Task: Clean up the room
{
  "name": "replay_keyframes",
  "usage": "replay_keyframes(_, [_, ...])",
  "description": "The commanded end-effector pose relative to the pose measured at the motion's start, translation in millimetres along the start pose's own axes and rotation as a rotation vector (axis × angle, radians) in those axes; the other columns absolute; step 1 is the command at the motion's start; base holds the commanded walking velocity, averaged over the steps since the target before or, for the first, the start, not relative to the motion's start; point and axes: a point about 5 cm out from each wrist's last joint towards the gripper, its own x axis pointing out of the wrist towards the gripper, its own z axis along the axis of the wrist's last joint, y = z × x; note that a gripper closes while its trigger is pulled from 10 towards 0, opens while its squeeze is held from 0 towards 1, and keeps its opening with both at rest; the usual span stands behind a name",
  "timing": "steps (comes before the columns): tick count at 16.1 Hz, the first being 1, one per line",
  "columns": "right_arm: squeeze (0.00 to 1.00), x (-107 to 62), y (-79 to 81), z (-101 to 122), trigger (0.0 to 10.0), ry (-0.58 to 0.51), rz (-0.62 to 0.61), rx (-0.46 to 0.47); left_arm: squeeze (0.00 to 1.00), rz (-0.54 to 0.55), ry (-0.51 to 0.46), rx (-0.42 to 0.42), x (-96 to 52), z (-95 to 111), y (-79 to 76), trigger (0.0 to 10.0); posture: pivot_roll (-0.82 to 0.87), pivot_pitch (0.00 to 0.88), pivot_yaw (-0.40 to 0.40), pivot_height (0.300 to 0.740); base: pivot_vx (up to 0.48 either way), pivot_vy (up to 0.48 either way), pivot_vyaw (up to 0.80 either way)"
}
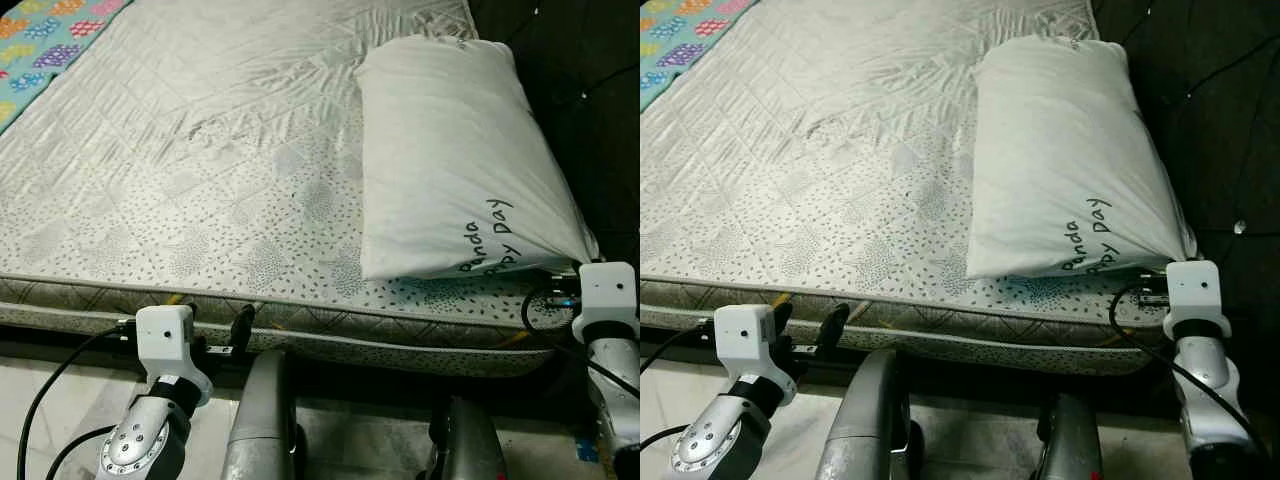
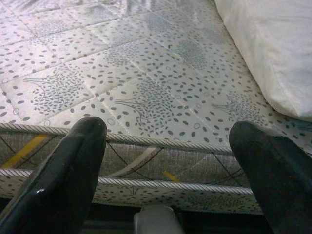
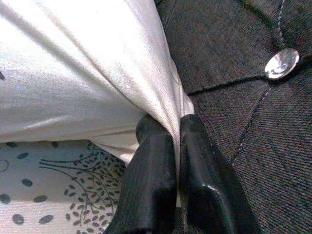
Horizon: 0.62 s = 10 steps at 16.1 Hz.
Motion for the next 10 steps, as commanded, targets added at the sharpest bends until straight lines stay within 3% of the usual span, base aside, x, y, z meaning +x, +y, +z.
replay_keyframes(1, [0.00, -11.2, -22.5, -16, 0.0, 0.070, -0.100, 0.016, 0.00, 0.003, 0.009, 0.012, -0.9, -2, 2.9, 10.0, 0.08, 0.119, 0.071, 0.565, 0.000, 0.000, 0.00])
replay_keyframes(10, [0.00, -43.9, -27.8, -22, 0.0, 0.103, -0.097, 0.004, 0.00, -0.020, 0.010, 0.008, 6.4, -5, -0.7, 10.0, 0.04, 0.116, 0.088, 0.565, 0.000, 0.000, 0.00])
